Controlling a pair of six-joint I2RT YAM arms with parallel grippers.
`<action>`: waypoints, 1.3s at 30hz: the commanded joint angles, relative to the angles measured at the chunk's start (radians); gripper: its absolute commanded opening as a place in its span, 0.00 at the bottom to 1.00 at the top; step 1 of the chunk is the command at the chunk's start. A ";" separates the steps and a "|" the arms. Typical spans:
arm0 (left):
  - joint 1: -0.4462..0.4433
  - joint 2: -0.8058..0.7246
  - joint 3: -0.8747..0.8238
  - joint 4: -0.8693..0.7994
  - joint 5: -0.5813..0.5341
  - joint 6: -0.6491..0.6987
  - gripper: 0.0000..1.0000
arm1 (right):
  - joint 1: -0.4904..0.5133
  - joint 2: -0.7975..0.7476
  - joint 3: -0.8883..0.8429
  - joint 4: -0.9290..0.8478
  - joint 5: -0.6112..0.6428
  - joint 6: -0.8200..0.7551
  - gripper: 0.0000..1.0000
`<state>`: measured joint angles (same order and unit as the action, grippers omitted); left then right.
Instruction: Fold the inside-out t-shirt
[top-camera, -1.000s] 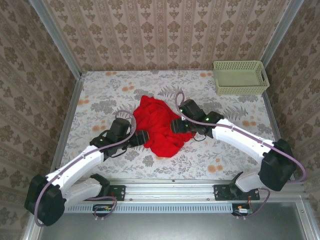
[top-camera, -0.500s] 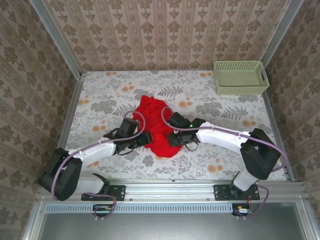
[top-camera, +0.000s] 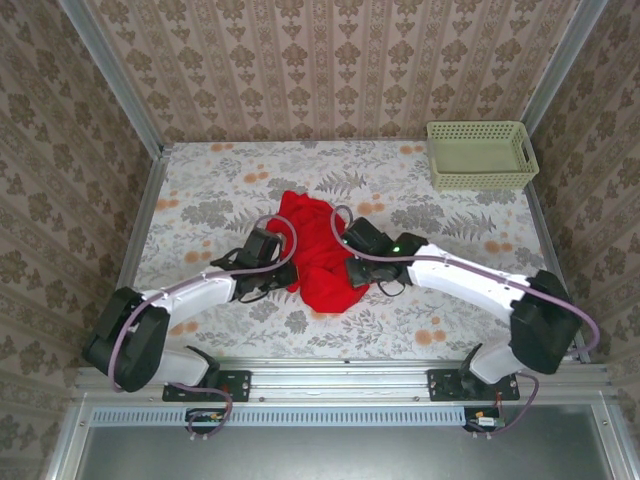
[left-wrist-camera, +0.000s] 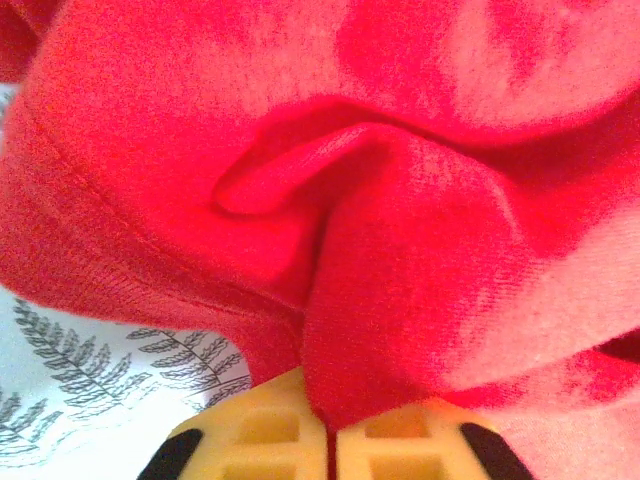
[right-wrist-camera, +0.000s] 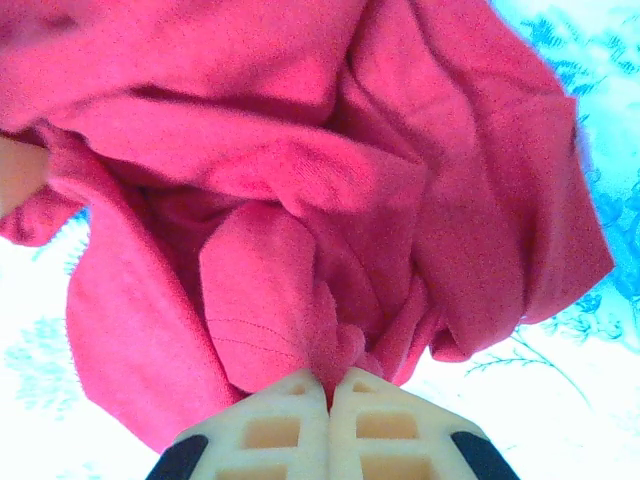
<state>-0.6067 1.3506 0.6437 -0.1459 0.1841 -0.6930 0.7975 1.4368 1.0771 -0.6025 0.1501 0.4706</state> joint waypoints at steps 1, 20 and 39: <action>0.010 -0.041 0.043 -0.084 -0.042 0.074 0.02 | -0.022 -0.053 -0.011 -0.027 0.016 -0.005 0.00; 0.028 -0.080 0.072 -0.100 0.009 0.131 0.00 | -0.185 -0.126 -0.106 -0.002 0.005 -0.063 0.47; 0.027 -0.083 0.055 -0.100 -0.011 0.130 0.02 | -0.039 0.138 -0.011 -0.041 0.169 -0.196 0.50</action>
<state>-0.5762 1.2701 0.6876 -0.2367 0.1783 -0.5823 0.7620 1.5429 1.0393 -0.6098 0.2539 0.2996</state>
